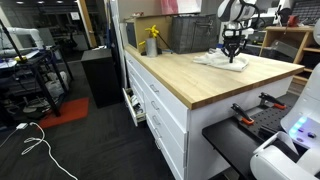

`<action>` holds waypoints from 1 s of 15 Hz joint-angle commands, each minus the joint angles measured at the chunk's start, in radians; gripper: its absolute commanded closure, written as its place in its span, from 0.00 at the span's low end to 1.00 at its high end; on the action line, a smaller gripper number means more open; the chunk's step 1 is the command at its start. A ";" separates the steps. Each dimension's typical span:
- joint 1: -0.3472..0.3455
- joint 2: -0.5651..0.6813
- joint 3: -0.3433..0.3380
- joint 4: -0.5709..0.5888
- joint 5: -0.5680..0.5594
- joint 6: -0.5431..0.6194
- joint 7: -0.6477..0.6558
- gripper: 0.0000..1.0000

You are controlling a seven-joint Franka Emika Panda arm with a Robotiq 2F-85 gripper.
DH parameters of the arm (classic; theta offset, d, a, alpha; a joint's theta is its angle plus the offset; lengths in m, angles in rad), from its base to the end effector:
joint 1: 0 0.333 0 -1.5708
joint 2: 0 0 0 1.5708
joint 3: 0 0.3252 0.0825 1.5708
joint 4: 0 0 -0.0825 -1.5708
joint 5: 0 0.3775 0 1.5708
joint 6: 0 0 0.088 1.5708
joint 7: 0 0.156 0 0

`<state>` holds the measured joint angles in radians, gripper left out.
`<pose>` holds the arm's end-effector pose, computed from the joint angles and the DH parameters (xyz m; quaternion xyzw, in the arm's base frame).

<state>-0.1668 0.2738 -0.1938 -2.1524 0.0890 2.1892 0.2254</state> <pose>0.4947 -0.1815 0.2232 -0.9421 0.3149 0.1142 0.0145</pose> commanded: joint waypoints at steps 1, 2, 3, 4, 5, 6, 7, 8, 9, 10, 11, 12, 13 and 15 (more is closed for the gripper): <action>-0.007 -0.015 -0.007 -0.061 -0.009 0.036 -0.014 1.00; -0.008 -0.017 -0.007 -0.077 -0.010 0.036 -0.023 1.00; -0.009 -0.019 -0.007 -0.094 -0.012 0.043 -0.032 1.00; -0.008 -0.018 -0.007 -0.111 -0.017 0.052 -0.038 1.00; -0.007 -0.014 -0.006 -0.124 -0.021 0.064 -0.043 1.00; -0.006 -0.012 -0.005 -0.129 -0.025 0.072 -0.049 1.00; -0.007 -0.003 -0.001 -0.130 -0.019 0.062 -0.064 1.00; -0.011 -0.008 0.006 -0.134 -0.004 0.046 -0.089 1.00; -0.014 -0.027 0.012 -0.148 0.003 0.029 -0.132 1.00; -0.015 -0.046 0.017 -0.165 0.002 0.019 -0.170 1.00; -0.015 -0.060 0.021 -0.184 0.004 0.014 -0.210 1.00; -0.014 -0.081 0.025 -0.214 -0.001 0.008 -0.252 1.00; -0.013 -0.097 0.029 -0.236 -0.002 0.004 -0.289 1.00; -0.013 -0.124 0.035 -0.271 0.002 -0.023 -0.354 1.00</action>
<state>-0.1703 0.2017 -0.1799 -2.3196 0.0808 2.1943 -0.0313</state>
